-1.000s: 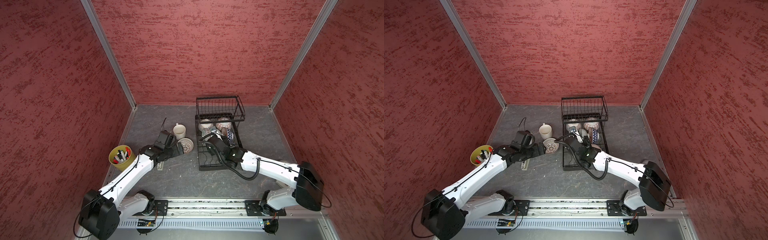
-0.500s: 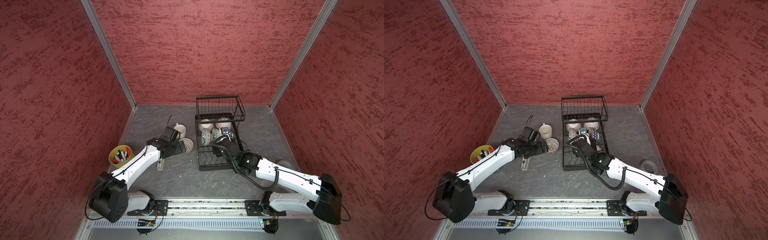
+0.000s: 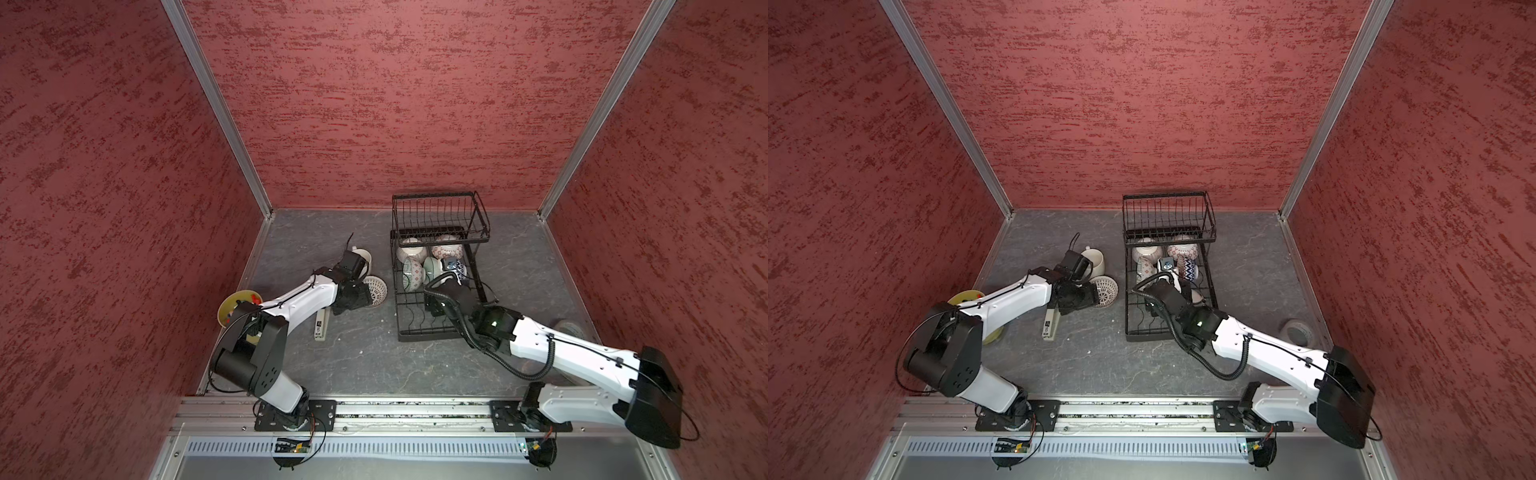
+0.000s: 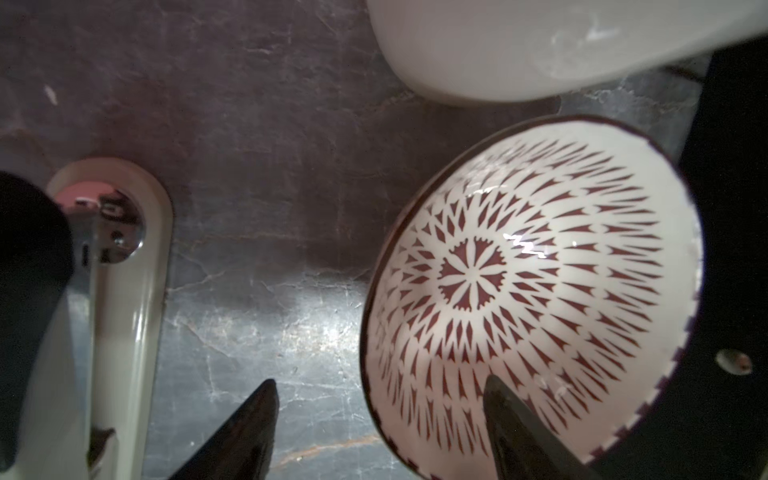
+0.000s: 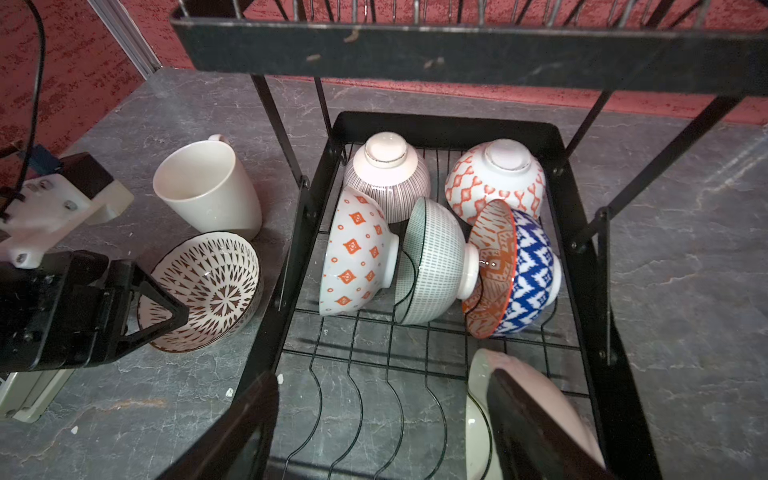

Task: Load the bowls into the dish rack
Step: 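Grasp the red-and-white patterned bowl's rim on the table with the left gripper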

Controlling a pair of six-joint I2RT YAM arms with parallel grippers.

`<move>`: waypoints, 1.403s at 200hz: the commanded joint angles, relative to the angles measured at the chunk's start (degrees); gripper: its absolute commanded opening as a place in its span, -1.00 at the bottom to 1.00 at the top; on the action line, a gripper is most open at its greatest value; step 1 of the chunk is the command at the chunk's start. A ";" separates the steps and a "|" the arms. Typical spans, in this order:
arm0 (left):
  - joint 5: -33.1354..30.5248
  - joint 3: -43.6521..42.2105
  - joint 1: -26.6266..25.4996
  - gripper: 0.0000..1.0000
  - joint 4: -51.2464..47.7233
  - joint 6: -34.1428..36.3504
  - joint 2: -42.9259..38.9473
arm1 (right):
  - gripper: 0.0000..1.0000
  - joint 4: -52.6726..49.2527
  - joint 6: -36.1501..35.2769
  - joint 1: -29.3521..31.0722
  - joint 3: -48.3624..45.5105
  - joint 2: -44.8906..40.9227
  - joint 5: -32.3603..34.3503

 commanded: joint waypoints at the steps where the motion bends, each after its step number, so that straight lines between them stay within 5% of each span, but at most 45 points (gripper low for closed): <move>1: 0.58 0.99 0.23 0.48 2.08 0.07 0.92 | 0.60 -0.60 1.67 0.26 0.18 0.72 -0.57; 40: 0.08 0.25 0.26 0.28 3.80 0.42 1.63 | 0.60 -1.09 1.67 0.28 1.53 2.78 -1.11; 185: -0.13 -5.28 -0.05 -0.99 7.28 -0.55 -2.11 | 0.60 -2.96 2.52 0.28 2.15 4.17 -2.35; 280: 0.03 -7.35 -0.82 -1.00 5.76 -0.33 -10.88 | 0.61 -3.61 2.98 0.27 5.01 6.93 -4.87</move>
